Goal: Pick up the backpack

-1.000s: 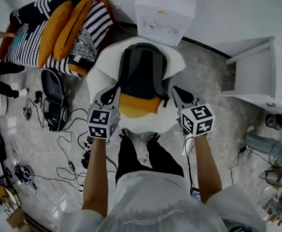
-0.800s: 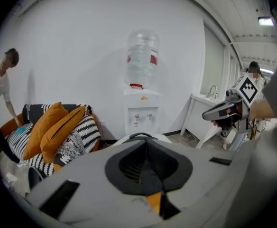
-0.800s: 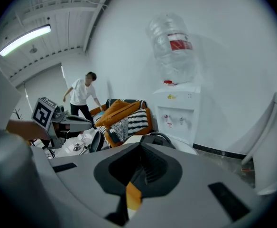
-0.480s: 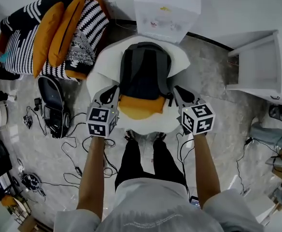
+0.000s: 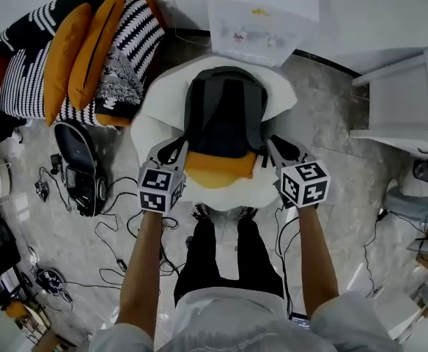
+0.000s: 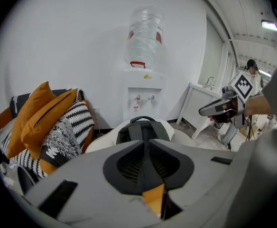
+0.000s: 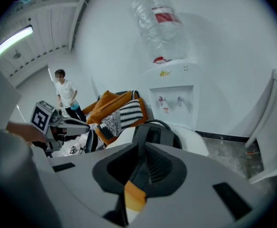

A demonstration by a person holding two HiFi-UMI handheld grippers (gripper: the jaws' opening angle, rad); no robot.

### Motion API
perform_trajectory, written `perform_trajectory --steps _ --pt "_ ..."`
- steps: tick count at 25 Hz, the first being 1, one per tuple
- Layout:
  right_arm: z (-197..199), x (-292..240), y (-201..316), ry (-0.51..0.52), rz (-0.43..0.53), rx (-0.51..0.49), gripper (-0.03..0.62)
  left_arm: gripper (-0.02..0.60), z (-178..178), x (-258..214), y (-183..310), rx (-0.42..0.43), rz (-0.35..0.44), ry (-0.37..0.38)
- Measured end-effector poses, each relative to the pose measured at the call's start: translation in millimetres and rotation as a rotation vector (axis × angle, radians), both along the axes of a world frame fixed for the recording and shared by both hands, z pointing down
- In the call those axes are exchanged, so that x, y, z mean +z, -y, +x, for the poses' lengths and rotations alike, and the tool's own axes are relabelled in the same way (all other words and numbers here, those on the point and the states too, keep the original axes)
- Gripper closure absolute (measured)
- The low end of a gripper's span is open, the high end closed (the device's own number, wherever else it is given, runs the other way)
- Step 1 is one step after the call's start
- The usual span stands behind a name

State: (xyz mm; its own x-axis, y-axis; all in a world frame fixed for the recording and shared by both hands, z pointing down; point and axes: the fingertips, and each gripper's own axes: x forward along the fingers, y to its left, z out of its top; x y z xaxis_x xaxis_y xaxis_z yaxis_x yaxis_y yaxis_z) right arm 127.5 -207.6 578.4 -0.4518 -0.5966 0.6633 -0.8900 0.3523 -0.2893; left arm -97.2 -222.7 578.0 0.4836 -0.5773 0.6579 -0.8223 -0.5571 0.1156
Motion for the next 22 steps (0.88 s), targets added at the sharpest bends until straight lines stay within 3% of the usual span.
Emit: perform_trajectory --steps 14,22 --pt "1.1 65.1 3.4 0.004 -0.063 0.019 0.494 0.476 -0.7 65.7 4.7 0.019 -0.07 -0.014" --pt "1.0 99.7 17.5 -0.003 -0.079 0.019 0.494 0.451 6.0 101.9 15.2 0.045 -0.101 -0.012"
